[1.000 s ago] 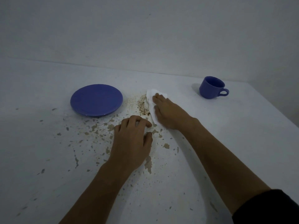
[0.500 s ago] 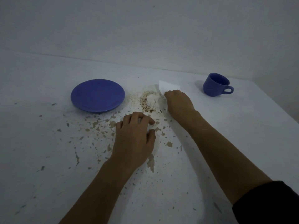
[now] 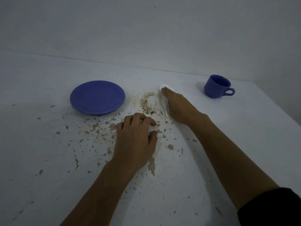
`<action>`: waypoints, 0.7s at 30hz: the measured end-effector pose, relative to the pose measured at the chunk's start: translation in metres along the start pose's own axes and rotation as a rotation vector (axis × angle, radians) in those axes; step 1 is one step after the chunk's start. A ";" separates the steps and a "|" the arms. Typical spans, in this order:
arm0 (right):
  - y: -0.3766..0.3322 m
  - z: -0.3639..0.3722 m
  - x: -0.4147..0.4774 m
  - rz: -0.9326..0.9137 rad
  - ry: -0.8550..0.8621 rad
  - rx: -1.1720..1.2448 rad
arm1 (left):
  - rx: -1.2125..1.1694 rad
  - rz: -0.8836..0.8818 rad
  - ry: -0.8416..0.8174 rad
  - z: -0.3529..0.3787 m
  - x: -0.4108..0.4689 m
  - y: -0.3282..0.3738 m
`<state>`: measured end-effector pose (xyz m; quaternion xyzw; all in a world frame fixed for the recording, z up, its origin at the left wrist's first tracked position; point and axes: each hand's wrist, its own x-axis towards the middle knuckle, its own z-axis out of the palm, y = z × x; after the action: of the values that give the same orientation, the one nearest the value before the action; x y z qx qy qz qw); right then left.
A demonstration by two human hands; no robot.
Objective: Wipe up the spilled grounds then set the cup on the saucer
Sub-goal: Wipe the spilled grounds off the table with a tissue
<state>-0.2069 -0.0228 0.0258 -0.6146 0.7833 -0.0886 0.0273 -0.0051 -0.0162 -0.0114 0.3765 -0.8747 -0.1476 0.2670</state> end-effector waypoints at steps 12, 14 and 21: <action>-0.019 0.010 0.006 -0.047 0.064 0.009 | 0.001 -0.009 -0.009 0.000 0.000 0.001; -0.009 0.008 0.001 -0.022 0.106 -0.006 | -0.007 -0.002 -0.010 -0.001 0.000 0.001; -0.022 0.009 0.019 0.038 0.143 -0.027 | -0.002 -0.009 -0.014 -0.002 0.000 0.001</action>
<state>-0.1893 -0.0468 0.0220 -0.5920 0.7960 -0.1212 -0.0357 -0.0051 -0.0156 -0.0092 0.3789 -0.8748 -0.1525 0.2607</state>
